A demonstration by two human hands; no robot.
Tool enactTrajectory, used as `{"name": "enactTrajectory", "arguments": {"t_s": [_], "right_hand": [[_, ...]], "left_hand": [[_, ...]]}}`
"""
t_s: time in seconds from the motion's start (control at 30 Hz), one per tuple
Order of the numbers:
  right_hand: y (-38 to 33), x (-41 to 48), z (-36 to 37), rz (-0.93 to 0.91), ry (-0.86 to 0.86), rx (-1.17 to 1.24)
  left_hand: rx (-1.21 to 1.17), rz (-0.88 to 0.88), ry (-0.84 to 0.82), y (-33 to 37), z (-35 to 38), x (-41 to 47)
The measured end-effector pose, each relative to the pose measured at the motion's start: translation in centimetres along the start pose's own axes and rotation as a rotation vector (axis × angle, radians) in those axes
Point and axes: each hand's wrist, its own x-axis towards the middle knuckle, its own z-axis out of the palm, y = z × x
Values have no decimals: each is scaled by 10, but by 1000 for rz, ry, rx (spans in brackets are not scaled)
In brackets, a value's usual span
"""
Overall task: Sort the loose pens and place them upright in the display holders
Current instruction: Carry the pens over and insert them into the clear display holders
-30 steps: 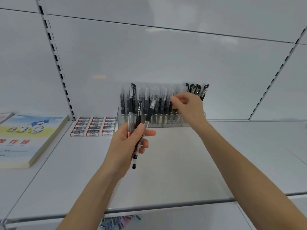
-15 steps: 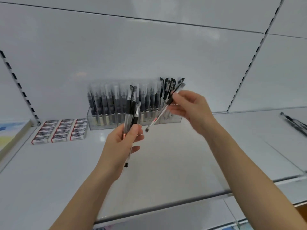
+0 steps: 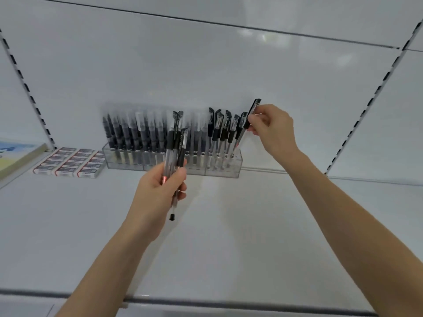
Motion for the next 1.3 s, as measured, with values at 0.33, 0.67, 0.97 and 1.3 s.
{"name": "enactTrajectory", "arguments": {"t_s": [0.33, 0.67, 0.97, 1.3], "right_hand": [[9, 2, 16, 20, -202, -151], [-23, -47, -7, 155, -211, 245], [-46, -53, 7, 292, -464, 519], [-37, -2, 13, 62, 22, 208]], "left_hand": [[-114, 18, 12, 3, 11, -5], [-124, 49, -88, 9, 22, -6], [-78, 55, -95, 7, 18, -6], [39, 69, 68, 6, -6, -5]]}}
